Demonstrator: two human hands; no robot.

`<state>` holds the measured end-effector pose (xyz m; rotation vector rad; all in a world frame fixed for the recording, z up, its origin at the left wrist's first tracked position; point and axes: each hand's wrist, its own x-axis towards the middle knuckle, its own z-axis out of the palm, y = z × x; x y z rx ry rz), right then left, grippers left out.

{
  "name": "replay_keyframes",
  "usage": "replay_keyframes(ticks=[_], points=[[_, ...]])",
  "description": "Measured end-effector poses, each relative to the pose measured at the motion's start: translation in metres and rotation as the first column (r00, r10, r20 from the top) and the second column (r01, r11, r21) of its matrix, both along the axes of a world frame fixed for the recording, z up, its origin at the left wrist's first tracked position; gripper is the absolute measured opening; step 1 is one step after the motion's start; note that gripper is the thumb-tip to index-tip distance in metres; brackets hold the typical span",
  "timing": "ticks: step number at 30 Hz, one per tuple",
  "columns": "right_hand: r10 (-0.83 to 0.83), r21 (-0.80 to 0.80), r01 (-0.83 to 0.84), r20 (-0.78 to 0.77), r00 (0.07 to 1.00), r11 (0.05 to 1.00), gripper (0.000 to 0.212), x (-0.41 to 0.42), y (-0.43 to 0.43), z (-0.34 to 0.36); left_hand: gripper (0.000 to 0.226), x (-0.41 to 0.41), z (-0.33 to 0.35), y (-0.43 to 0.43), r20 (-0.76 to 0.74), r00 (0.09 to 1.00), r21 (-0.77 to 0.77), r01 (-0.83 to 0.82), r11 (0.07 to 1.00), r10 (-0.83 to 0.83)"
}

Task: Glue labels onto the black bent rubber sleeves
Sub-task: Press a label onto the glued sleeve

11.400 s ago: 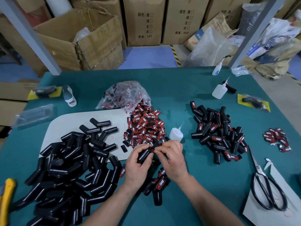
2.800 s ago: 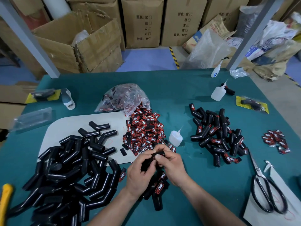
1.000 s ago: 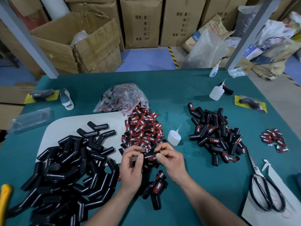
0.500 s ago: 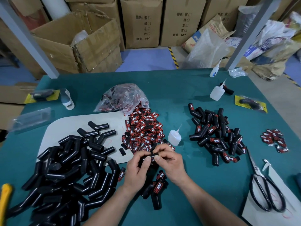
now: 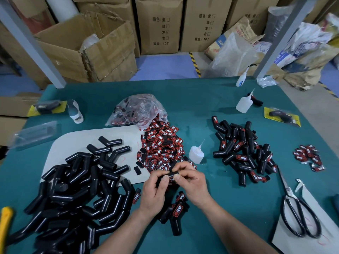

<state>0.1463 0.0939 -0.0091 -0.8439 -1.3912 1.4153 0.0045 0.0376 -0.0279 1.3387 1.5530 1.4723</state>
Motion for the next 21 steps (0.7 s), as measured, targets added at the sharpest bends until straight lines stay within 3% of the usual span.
replay_keyframes(ticks=[7, 15, 21], points=[[-0.008, 0.037, 0.007, 0.03, 1.0, 0.999, 0.018, 0.001, -0.0007, -0.0036, 0.023, -0.0025, -0.0063, 0.0001, 0.112, 0.994, -0.021, -0.002, 1.0, 0.004], [-0.028, 0.249, -0.007, 0.138, 0.99, 0.969, 0.013, 0.002, -0.0027, -0.0047, 0.007, -0.0034, -0.0044, 0.0009, 0.076, 0.997, -0.03, 0.025, 0.999, -0.022], [-0.005, 0.292, -0.043, 0.163, 0.987, 0.956, 0.012, 0.0004, -0.0032, -0.0053, 0.033, -0.003, -0.0076, 0.0044, 0.116, 0.991, -0.098, -0.054, 0.994, 0.065]])
